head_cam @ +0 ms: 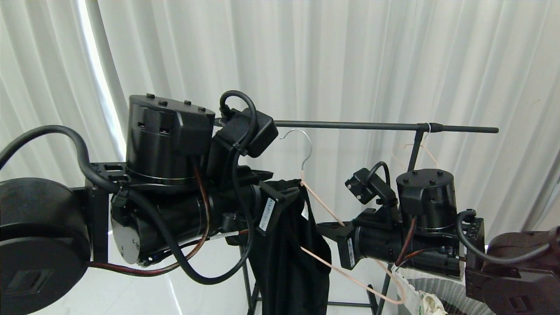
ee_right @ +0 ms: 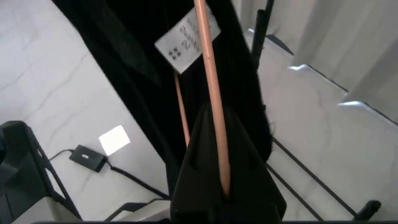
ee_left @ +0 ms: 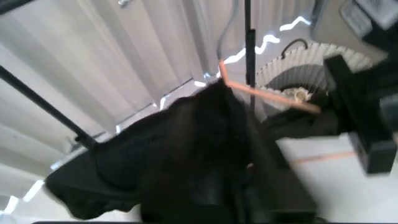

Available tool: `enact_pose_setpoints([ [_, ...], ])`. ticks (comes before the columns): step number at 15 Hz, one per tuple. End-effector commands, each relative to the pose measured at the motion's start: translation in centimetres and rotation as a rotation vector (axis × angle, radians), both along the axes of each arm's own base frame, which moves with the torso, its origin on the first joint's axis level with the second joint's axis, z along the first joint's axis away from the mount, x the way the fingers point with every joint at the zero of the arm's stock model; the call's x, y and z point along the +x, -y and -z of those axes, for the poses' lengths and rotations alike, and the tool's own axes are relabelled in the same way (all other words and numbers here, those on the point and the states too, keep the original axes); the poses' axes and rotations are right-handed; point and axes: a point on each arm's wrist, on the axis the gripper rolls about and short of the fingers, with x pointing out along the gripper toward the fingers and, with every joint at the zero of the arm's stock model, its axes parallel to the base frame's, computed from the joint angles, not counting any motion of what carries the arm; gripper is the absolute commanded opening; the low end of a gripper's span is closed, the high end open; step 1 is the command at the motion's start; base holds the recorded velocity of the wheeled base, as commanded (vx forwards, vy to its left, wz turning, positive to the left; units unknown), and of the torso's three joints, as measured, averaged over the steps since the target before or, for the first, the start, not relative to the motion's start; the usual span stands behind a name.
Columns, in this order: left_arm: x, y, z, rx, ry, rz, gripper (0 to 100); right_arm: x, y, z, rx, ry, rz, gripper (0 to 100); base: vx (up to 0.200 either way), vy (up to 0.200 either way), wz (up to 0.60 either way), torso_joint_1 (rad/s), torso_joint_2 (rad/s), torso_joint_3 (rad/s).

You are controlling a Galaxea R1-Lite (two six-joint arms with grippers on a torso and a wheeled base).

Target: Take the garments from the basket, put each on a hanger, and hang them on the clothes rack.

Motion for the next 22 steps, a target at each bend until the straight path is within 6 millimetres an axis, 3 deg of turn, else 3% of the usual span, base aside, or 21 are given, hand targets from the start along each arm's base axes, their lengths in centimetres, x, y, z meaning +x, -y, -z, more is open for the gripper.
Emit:
enact_pose_setpoints([
  [1,-0.8,-0.8,-0.5,-0.007,0.017,0.001,100,0.2,0.2,-0.2,-0.005,0.019,0.037,0,0.000,0.000,0.00,0.000,0.00,0.000],
  [5,-1.7,-2.3,-1.3,-0.030,0.044,-0.019,100,0.3,0.2,-1.1,0.056,0.097,0.052,0,0.000,0.000,0.00,0.000,0.00,0.000],
  [7,-2.5,-3.7,-0.9,-0.020,0.042,-0.037,100,0.4,1.2,-1.2,0.028,0.144,0.051,0,0.000,0.000,0.00,0.000,0.00,0.000],
  [11,-4.5,-8.4,0.6,-0.017,0.023,0.053,100,-1.9,6.6,0.2,-0.070,0.199,-0.109,0,0.000,0.000,0.00,0.000,0.00,0.000],
  [12,-4.6,-8.6,0.8,-0.011,0.023,0.066,100,-2.1,6.9,0.4,-0.079,0.205,-0.125,0,0.000,0.000,0.00,0.000,0.00,0.000],
  [13,-5.6,-9.6,1.9,0.012,0.022,0.168,100,-3.1,8.2,1.2,-0.112,0.240,-0.221,0,0.000,0.000,0.00,0.000,0.00,0.000],
  [16,-8.3,-9.5,5.2,0.066,-0.020,0.360,100,-5.1,8.9,2.6,-0.161,0.269,-0.340,0,0.000,0.000,0.00,0.000,0.00,0.000],
  [19,-9.8,-8.0,5.9,0.067,-0.022,0.496,100,-7.1,7.9,2.7,-0.151,0.279,-0.445,0,0.000,0.000,0.00,0.000,0.00,0.000],
  [22,-9.7,-7.2,6.3,0.078,-0.043,0.524,100,-8.0,7.0,2.6,-0.141,0.291,-0.504,0,0.000,0.000,0.00,0.000,0.00,0.000],
])
